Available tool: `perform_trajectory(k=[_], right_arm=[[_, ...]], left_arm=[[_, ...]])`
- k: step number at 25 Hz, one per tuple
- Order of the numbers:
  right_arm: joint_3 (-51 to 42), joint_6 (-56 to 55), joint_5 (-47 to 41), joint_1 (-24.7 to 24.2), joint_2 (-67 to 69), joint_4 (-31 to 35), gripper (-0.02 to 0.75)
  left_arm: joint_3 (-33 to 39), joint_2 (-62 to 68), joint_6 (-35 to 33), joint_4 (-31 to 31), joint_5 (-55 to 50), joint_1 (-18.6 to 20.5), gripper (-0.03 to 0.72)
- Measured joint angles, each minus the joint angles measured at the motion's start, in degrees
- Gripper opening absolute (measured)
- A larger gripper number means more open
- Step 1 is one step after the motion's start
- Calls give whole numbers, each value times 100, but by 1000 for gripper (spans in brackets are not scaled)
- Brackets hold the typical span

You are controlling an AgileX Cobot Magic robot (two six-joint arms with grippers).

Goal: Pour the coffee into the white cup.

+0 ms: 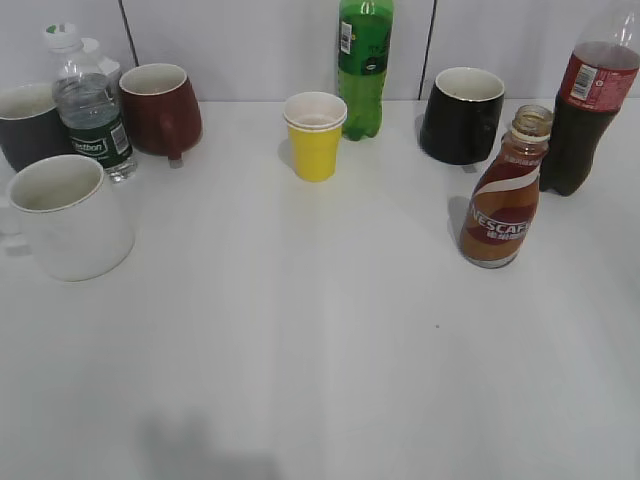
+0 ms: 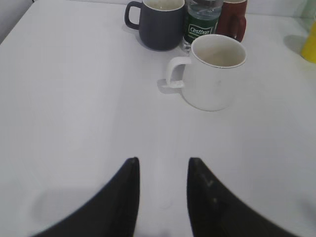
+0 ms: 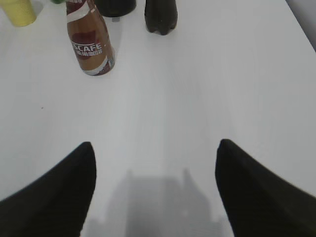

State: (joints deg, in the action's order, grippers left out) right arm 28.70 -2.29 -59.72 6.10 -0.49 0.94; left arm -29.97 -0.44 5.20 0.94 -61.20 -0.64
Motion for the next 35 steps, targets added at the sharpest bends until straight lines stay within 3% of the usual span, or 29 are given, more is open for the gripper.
perform_trajectory(k=[27, 35], right_arm=[[0, 0, 0, 0, 0, 0, 588], [0, 0, 0, 0, 0, 0, 588]], left_arm=[[-8, 81, -5, 6, 31, 0, 256], [-134, 739, -5, 92, 993, 0, 256]])
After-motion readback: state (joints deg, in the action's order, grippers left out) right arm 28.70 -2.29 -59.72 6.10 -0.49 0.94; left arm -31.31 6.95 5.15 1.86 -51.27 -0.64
